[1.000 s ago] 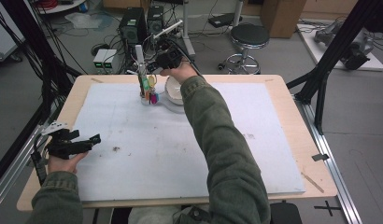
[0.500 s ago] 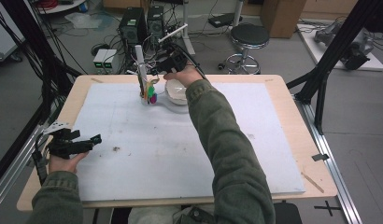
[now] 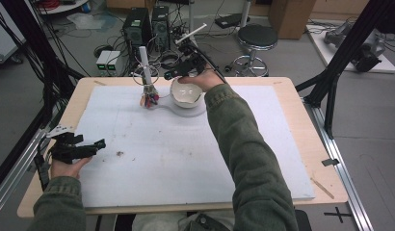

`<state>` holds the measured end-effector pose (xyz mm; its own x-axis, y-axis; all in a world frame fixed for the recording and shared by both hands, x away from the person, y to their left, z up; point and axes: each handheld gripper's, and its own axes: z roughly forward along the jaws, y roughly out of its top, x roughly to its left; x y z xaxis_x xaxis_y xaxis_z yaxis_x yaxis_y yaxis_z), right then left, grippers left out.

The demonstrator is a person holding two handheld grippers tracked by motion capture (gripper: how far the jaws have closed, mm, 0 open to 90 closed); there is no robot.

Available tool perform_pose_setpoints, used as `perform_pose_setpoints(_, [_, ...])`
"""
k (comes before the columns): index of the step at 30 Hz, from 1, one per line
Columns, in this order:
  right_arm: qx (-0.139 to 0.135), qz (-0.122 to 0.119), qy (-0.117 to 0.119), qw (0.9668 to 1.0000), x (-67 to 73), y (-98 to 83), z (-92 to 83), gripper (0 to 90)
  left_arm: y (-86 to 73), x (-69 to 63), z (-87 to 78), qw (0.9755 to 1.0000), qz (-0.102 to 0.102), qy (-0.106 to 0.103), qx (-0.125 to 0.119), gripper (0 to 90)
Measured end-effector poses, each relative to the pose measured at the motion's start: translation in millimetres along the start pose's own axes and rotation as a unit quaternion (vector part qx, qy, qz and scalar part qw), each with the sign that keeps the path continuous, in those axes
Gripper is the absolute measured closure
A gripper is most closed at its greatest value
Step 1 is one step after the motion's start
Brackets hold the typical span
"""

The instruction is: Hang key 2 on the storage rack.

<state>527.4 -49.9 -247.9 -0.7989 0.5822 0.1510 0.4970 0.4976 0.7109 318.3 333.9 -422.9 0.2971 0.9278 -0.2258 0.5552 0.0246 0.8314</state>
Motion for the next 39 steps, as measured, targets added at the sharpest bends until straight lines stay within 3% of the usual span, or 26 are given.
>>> perform_pose_setpoints(6, [0.005, 0.006, -0.008, 0.9999, -2.4, -4.7, -9.2, 0.4, -0.1, 0.0, 0.1, 1.0, 0.001, 0.001, -0.001, 1.8])
perform_pose_setpoints(14, [0.001, 0.015, -0.015, 0.9998, -10.0, -24.1, -17.5, 0.5, -0.2, -0.2, 0.4, 1.0, 0.002, 0.003, 0.0, 1.8])
perform_pose_setpoints(19, [-0.022, 0.027, 0.001, 0.9994, -14.5, -38.8, -24.4, 0.4, -0.2, -1.0, 0.5, 1.0, 0.002, 0.003, 0.001, 1.8])
perform_pose_setpoints(27, [-0.032, 0.036, -0.015, 0.9987, -17.6, -58.8, -35.8, 0.5, -0.1, -0.6, 0.3, 1.0, 0.001, 0.003, 0.001, 1.8])
perform_pose_setpoints(31, [-0.022, 0.028, -0.027, 0.999, -17.8, -66.4, -41.0, 0.5, -0.2, -0.6, -0.1, 1.0, 0.002, 0.003, 0.0, 1.8])
perform_pose_setpoints(33, [-0.033, 0.025, -0.03, 0.9987, -16.2, -67.9, -45.6, 0.6, -0.2, -0.6, -0.2, 1.0, 0.002, 0.003, 0.0, 1.8])
perform_pose_setpoints(34, [-0.044, 0.027, -0.03, 0.9982, -15.9, -69.9, -48.9, 0.6, -0.2, -0.7, -0.2, 1.0, 0.002, 0.003, 0.0, 1.8])
perform_pose_setpoints(39, [-0.041, 0.039, -0.04, 0.9976, -21.4, -83.7, -55.4, 0.5, -0.2, -1.1, -0.3, 1.0, 0.002, 0.004, 0.001, 1.8])
